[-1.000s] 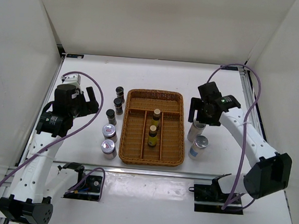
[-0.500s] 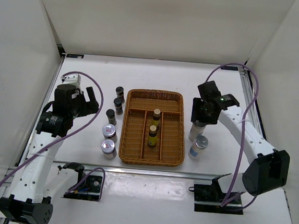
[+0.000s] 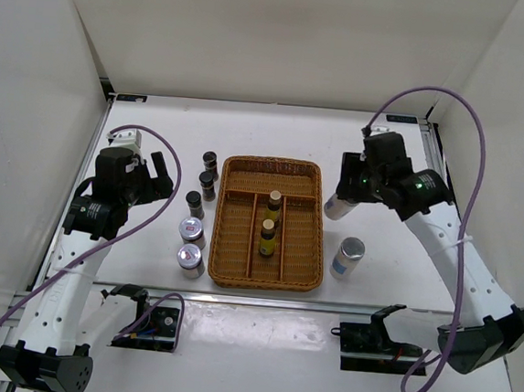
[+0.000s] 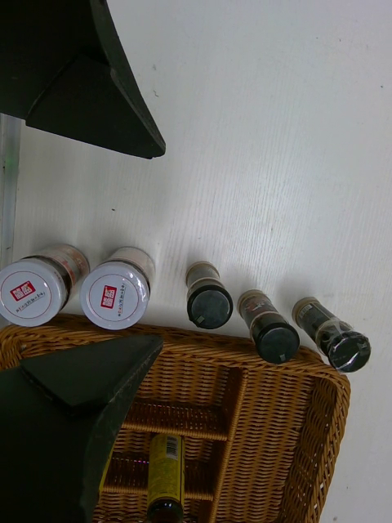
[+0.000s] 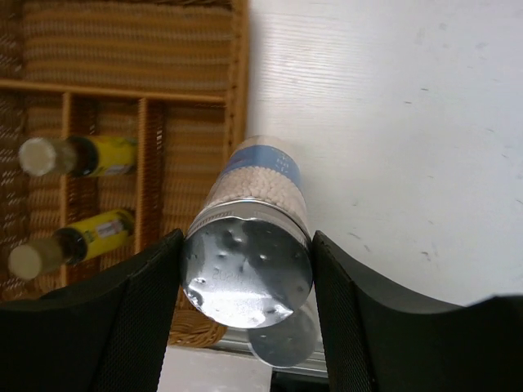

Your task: Organize the condiment bottles

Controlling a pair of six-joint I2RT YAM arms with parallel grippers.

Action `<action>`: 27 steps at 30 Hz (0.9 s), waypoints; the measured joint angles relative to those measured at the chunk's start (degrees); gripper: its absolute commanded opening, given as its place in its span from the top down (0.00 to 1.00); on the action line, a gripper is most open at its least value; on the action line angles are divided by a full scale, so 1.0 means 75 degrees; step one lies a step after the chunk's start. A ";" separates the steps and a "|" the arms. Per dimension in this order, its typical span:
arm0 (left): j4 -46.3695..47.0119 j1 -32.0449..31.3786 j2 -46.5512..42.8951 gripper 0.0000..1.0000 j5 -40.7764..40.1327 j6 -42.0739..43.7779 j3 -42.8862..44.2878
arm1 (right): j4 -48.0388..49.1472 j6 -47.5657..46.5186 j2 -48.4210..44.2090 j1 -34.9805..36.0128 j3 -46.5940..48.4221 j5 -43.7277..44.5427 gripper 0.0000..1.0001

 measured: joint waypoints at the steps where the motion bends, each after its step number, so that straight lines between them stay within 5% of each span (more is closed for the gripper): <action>1: 0.0000 0.0000 0.0000 0.00 0.0000 0.0000 0.0000 | 0.0029 -0.0006 0.0012 0.0163 0.0000 -0.0108 0.89; 16: 0.0000 0.0000 -0.0003 0.00 0.0000 0.0000 0.0000 | 0.0848 0.0020 0.1457 0.1731 0.0000 -0.0405 0.89; 27: 0.0000 0.0000 -0.0052 0.00 0.0000 0.0000 0.0000 | 0.1329 0.0076 0.2276 0.1772 -0.0076 -0.0315 0.62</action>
